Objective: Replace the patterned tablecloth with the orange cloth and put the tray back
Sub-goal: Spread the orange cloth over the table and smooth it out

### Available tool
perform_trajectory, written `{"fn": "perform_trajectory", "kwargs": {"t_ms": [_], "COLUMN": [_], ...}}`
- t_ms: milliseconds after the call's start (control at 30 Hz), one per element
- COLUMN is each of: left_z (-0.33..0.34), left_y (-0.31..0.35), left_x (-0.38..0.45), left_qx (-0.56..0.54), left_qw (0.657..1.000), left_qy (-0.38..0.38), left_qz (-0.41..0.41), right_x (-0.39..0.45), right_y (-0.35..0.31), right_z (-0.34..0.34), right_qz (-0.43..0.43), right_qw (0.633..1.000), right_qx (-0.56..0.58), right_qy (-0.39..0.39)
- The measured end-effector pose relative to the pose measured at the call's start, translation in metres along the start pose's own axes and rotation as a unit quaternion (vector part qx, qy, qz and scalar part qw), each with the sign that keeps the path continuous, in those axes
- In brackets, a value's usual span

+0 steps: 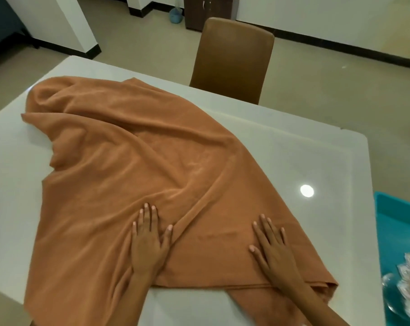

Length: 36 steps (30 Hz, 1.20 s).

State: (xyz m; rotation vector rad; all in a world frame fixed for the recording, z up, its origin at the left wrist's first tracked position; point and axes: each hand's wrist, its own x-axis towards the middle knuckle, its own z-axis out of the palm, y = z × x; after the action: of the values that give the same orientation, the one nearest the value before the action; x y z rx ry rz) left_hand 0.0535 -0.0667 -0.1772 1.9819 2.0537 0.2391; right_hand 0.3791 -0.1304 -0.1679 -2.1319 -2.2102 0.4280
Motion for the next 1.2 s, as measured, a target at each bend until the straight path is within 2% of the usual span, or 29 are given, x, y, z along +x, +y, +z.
{"fn": "perform_trajectory", "kwargs": {"t_ms": [67, 133, 300, 400, 467, 533, 633, 700, 767, 833, 867, 1000, 1100, 1167, 1200], "left_z": [-0.003, -0.006, -0.010, -0.008, -0.002, 0.001, -0.012, -0.027, -0.040, -0.051, -0.055, -0.066, -0.072, -0.081, -0.084], "left_y": [-0.017, -0.026, 0.012, 0.070, 0.110, 0.147, 0.192, 0.207, 0.209, 0.210, 0.210, 0.216, 0.217, 0.203, 0.188], "left_x": [0.010, 0.017, -0.003, -0.037, -0.061, -0.080, -0.090, -0.088, -0.084, -0.083, -0.083, -0.087, -0.091, -0.082, -0.073], "left_qx": [0.009, 0.012, -0.017, -0.038, -0.071, -0.095, -0.134, -0.202, -0.266, -0.281, -0.279, -0.311, -0.327, -0.320, -0.278], "left_qw": [1.000, 0.999, 0.999, 0.991, 0.972, 0.943, 0.917, 0.908, 0.902, 0.902, 0.904, 0.904, 0.903, 0.906, 0.917], "left_qy": [-0.001, -0.008, 0.030, 0.023, -0.031, -0.087, -0.103, -0.073, -0.008, 0.019, 0.025, 0.064, 0.083, 0.034, 0.008], "left_qz": [0.020, 0.030, 0.018, 0.123, 0.224, 0.307, 0.361, 0.360, 0.339, 0.326, 0.322, 0.287, 0.264, 0.276, 0.284], "right_x": [-0.013, -0.029, -0.067, -0.080, -0.081, -0.079, -0.073, -0.074, -0.078, -0.084, -0.088, -0.094, -0.086, -0.074, -0.068], "right_y": [0.002, 0.010, 0.032, 0.038, 0.033, 0.022, 0.000, -0.008, -0.008, -0.003, 0.000, 0.002, 0.004, 0.009, 0.013], "right_z": [-0.002, -0.004, -0.008, -0.017, -0.032, -0.055, -0.096, -0.119, -0.134, -0.137, -0.136, -0.105, -0.086, -0.087, -0.091], "right_qz": [-0.019, 0.000, 0.156, 0.150, 0.118, 0.098, 0.059, 0.031, 0.006, -0.002, -0.002, 0.021, 0.042, 0.028, 0.019], "right_qw": [1.000, 1.000, 0.984, 0.976, 0.963, 0.942, 0.903, 0.866, 0.826, 0.801, 0.805, 0.871, 0.871, 0.891, 0.900], "right_qx": [-0.008, -0.005, 0.071, 0.146, 0.214, 0.282, 0.393, 0.473, 0.548, 0.586, 0.581, 0.487, 0.487, 0.444, 0.422], "right_qy": [-0.004, 0.007, 0.039, 0.064, 0.114, 0.153, 0.164, 0.158, 0.135, 0.123, 0.123, 0.070, 0.048, 0.086, 0.105]}}
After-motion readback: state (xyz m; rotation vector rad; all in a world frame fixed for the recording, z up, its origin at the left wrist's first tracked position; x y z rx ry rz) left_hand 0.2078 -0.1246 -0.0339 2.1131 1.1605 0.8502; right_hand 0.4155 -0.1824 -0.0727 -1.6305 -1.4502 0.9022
